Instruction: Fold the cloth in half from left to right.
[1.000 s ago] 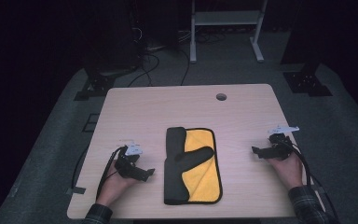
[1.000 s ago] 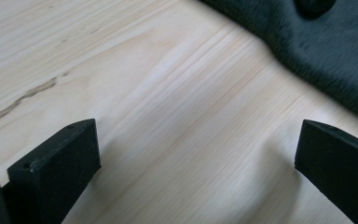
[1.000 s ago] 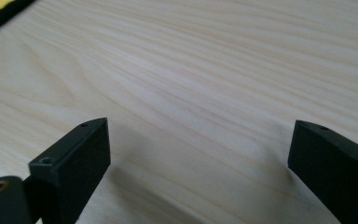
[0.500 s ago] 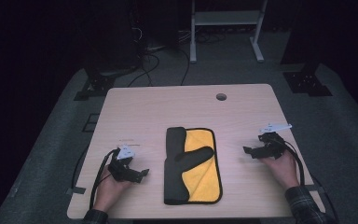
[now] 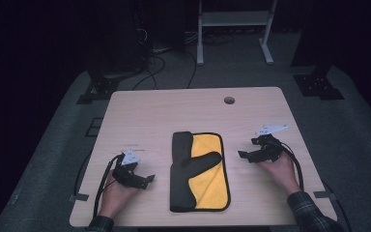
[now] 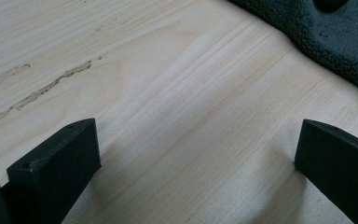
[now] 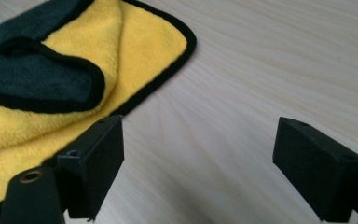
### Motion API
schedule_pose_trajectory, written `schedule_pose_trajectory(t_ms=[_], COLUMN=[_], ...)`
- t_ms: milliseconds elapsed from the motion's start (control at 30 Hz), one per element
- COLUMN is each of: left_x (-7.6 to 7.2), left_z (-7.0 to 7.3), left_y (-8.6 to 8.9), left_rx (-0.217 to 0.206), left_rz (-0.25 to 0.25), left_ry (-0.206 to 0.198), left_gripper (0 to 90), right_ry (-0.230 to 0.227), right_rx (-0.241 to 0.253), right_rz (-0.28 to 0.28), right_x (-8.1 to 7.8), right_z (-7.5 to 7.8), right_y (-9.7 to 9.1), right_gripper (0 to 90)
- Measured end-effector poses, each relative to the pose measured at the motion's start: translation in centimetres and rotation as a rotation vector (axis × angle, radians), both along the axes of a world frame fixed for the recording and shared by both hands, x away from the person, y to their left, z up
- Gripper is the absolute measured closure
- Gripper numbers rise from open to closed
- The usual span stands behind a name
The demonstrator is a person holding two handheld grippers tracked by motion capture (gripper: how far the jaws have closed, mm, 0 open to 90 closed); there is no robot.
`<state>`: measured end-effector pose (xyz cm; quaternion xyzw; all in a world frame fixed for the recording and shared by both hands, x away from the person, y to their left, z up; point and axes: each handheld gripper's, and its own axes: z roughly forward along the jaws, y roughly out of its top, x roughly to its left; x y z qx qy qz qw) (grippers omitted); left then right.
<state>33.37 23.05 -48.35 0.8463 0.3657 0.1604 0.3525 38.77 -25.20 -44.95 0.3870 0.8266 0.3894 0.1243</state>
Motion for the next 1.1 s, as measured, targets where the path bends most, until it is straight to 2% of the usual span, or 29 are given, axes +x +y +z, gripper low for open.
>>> schedule_pose_trajectory(t_ms=[200, 400, 567, 800, 1100], left_x=[0.0, 0.0, 0.0, 0.1, 0.1], left_z=[0.0, 0.0, 0.0, 0.0, 0.0], left_y=[0.0, 0.0, 0.0, 0.0, 0.0], left_rx=[-0.001, -0.001, -0.001, -0.001, -0.001], left_rz=[-0.002, -0.003, -0.004, -0.005, -0.007], left_ry=[-0.001, -0.001, 0.000, 0.000, 0.000], left_gripper=[0.0, 0.0, 0.0, 0.0, 0.0], right_ry=[-0.013, -0.006, -0.031, -0.023, -0.032], right_rx=[0.043, 0.045, 0.058, 0.052, 0.037], right_rz=[0.045, 0.076, 0.116, 0.165, 0.259], right_x=[0.3, 0.5, 0.8, 1.0, 0.9], right_z=[0.6, 0.8, 1.3, 1.5, 1.4], right_y=[1.4, 2.7, 4.5, 6.2, 9.8], right_gripper=[22.1, 22.8, 25.1, 26.6, 32.3])
